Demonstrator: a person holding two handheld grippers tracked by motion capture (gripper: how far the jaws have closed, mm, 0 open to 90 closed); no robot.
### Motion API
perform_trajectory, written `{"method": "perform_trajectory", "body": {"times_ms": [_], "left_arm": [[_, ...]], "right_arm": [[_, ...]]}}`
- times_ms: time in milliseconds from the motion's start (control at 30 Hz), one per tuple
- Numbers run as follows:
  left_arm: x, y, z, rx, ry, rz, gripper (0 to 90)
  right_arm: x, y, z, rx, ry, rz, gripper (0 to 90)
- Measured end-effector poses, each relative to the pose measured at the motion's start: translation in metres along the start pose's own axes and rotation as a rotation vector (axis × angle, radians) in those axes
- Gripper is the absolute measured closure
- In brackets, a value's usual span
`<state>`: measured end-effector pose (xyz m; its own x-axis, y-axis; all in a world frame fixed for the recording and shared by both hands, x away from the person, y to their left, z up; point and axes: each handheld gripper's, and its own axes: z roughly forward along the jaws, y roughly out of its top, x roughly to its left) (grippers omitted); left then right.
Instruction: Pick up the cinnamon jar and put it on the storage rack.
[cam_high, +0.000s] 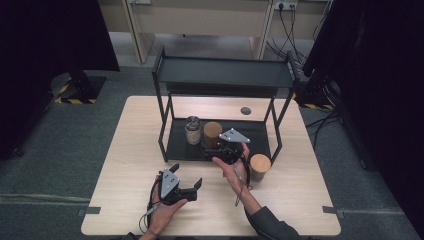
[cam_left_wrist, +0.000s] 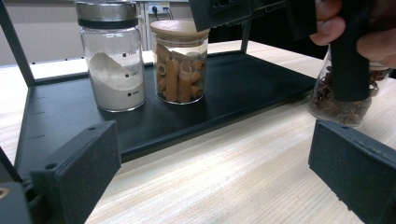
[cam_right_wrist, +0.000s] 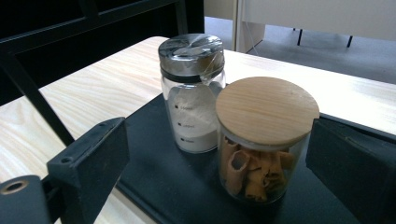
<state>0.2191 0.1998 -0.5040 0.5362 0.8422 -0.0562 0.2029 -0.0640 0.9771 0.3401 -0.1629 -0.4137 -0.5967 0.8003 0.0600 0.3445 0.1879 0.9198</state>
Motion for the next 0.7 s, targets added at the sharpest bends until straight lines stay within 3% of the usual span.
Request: {"method": "perform_trajectory", "body": {"times_ms": [700], "left_arm": [[0.000,0.000,0.000,0.000,0.001,0.001,1.8]], "right_arm": [[0.000,-0.012,-0.018,0.001,0.053,-0.019,6.5]]}}
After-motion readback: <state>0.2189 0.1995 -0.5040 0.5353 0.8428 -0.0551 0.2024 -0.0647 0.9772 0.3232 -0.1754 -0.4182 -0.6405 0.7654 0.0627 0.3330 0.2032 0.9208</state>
